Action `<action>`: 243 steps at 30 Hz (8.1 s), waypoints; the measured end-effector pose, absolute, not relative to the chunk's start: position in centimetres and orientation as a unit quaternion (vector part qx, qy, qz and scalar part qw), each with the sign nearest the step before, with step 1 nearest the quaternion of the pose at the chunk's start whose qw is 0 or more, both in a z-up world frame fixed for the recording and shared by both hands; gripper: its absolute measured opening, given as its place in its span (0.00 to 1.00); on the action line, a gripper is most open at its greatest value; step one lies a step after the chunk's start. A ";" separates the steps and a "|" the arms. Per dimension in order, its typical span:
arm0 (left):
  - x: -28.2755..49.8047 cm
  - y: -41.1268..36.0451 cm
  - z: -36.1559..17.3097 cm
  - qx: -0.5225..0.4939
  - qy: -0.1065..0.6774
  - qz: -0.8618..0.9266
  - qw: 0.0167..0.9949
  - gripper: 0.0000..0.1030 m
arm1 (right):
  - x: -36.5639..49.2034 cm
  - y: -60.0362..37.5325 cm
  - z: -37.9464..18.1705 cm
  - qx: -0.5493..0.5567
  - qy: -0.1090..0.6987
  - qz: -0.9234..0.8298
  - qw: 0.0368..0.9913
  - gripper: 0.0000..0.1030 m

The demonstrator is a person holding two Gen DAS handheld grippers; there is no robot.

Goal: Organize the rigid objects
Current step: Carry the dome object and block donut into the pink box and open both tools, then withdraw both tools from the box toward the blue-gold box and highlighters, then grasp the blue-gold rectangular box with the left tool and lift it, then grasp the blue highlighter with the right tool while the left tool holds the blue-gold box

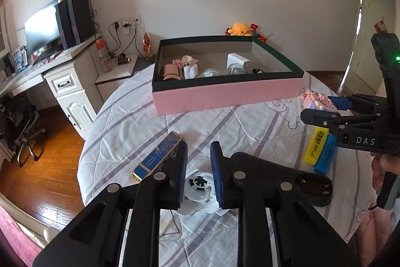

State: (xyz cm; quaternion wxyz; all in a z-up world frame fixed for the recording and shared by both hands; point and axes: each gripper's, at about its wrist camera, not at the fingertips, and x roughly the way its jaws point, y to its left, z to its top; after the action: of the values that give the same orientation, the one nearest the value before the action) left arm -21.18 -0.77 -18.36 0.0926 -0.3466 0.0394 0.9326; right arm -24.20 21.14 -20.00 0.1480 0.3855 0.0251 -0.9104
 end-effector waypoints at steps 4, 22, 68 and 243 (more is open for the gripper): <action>-20.9 -2.1 -19.5 -0.363 0.009 0.927 0.094 0.52 | -24.1 21.4 -20.6 0.391 0.024 -0.908 0.149 0.61; -20.7 -1.7 -22.1 -0.377 0.008 0.920 0.107 0.57 | -24.2 21.4 -21.2 0.399 0.021 -0.904 0.154 0.61; -46.0 9.0 -15.7 -0.384 0.097 0.904 0.162 0.56 | -44.6 21.9 -17.0 0.396 0.110 -0.903 0.125 0.61; -22.5 -4.5 -23.8 -0.408 0.044 0.910 0.065 0.23 | -24.6 21.2 -24.2 0.436 0.055 -0.889 0.129 0.40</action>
State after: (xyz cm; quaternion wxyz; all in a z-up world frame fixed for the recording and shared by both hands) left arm -22.47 -4.46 -23.76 0.0648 -0.4079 0.0438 0.9097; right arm -24.65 21.23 -24.18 0.1287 0.4358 0.0547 -0.8891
